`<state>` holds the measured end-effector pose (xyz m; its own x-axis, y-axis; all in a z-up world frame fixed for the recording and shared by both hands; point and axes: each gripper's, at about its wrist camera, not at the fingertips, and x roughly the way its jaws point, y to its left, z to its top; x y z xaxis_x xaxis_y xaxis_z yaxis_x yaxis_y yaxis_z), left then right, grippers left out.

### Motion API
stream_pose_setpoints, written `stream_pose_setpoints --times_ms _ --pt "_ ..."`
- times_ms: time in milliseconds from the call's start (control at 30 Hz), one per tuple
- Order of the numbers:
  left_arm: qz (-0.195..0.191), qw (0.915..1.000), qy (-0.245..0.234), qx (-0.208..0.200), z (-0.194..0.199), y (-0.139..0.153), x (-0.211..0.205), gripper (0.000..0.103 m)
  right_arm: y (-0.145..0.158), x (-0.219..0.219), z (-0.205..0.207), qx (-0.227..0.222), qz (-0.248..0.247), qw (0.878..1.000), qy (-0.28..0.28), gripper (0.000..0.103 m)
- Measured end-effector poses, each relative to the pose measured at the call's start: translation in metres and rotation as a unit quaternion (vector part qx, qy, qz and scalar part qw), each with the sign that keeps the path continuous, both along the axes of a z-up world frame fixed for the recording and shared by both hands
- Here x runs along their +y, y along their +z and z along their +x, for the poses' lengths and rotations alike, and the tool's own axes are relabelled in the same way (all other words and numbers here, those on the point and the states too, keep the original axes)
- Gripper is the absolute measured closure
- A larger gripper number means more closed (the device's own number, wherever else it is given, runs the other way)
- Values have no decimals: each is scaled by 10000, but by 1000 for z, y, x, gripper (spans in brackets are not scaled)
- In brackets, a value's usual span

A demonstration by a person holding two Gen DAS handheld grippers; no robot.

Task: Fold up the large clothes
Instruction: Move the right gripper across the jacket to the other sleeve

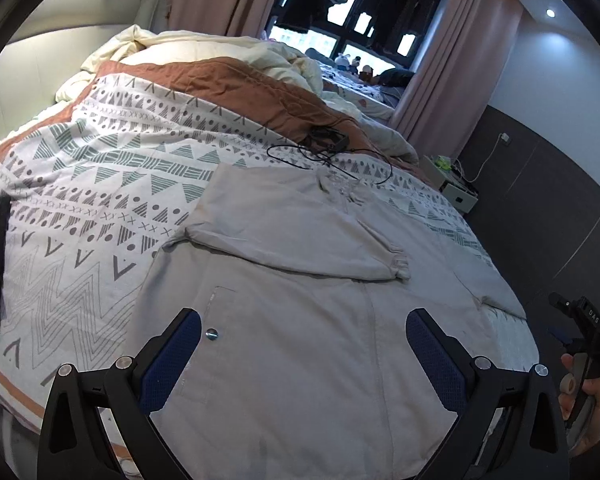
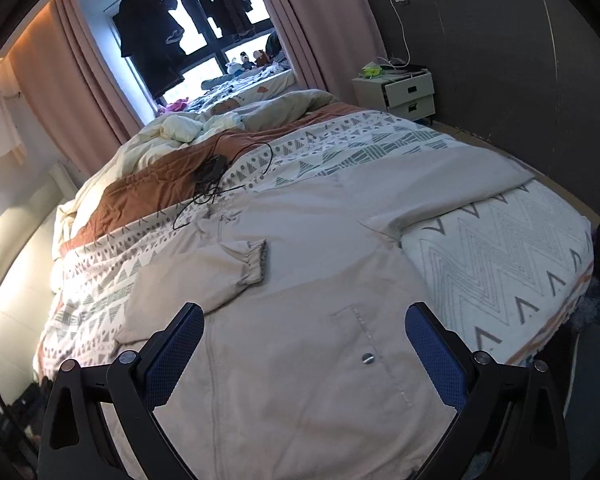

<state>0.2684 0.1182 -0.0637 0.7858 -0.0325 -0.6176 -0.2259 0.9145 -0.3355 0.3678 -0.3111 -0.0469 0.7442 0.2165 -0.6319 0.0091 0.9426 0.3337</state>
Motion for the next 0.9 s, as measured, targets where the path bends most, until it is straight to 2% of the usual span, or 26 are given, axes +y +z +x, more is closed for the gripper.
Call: stream_pose_setpoints --times_ms 133,333,700,800,900 --pt "76 9997 -226 -14 -5 14 -19 1 -4 -36 -11 15 -93 9999 -132 1" --pt "109 9991 -411 -7 5 24 -48 1 -23 -101 -17 6 163 9990 -405 1" --pt "51 9972 -744 -107 66 23 -112 1 -62 -197 25 116 646 9952 -723 2" --pt "99 9969 -785 -26 88 18 -123 1 -72 -214 46 142 775 9936 -807 16" --pt "87 9969 -775 71 109 9 -129 2 -83 -227 70 149 941 9919 -838 21"
